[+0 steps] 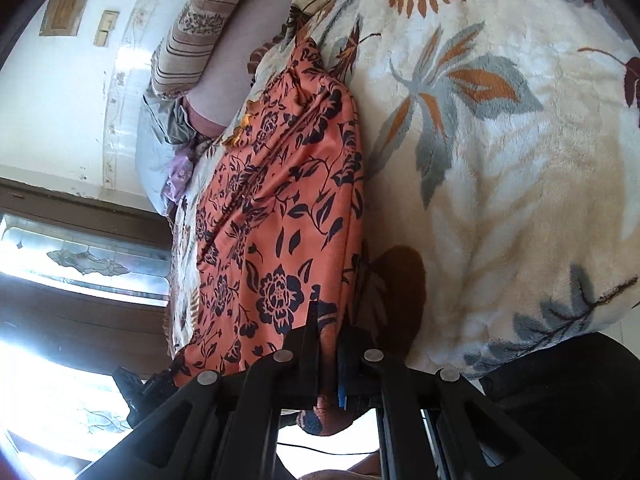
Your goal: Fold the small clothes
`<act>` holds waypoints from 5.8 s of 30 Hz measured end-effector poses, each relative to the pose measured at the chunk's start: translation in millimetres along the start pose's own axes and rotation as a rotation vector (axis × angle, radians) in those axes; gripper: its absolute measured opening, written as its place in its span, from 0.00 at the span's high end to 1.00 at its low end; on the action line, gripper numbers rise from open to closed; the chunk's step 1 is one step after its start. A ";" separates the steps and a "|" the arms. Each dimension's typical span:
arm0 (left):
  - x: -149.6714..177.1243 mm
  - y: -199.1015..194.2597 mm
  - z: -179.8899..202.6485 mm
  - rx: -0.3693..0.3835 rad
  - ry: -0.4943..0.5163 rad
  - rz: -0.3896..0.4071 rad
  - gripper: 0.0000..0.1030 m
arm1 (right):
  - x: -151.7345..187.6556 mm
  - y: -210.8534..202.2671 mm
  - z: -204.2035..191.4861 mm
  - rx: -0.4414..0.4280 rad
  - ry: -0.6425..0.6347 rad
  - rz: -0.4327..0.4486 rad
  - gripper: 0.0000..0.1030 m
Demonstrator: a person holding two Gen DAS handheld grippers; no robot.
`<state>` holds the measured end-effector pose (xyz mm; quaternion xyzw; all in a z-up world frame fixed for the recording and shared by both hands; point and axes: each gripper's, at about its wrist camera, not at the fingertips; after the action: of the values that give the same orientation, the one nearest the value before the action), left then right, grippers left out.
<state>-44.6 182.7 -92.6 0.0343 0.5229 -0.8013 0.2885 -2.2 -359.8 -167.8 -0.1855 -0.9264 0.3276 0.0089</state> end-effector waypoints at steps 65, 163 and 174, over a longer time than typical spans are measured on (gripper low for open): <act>-96.1 17.4 67.5 -0.070 0.281 0.042 0.69 | -107.4 1.4 -115.7 0.278 -0.370 0.001 0.85; -40.1 51.6 46.5 -0.268 0.202 0.102 0.14 | -56.3 45.8 -50.1 0.068 -0.173 0.039 0.11; -32.7 88.1 43.4 -0.320 0.177 0.109 0.02 | -44.1 75.6 -57.3 0.174 -0.301 0.054 0.00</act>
<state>37.2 134.2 -133.5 0.0865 0.6645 -0.6850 0.2859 72.3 -286.5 -164.4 -0.1576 -0.8801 0.4308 -0.1225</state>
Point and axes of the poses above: each gripper's, at about its wrist camera, not at the fingertips, and y roughly the way its jaws point, z to its right, x to its underside, and after that the axes turned 8 degrees about -z, right-handed
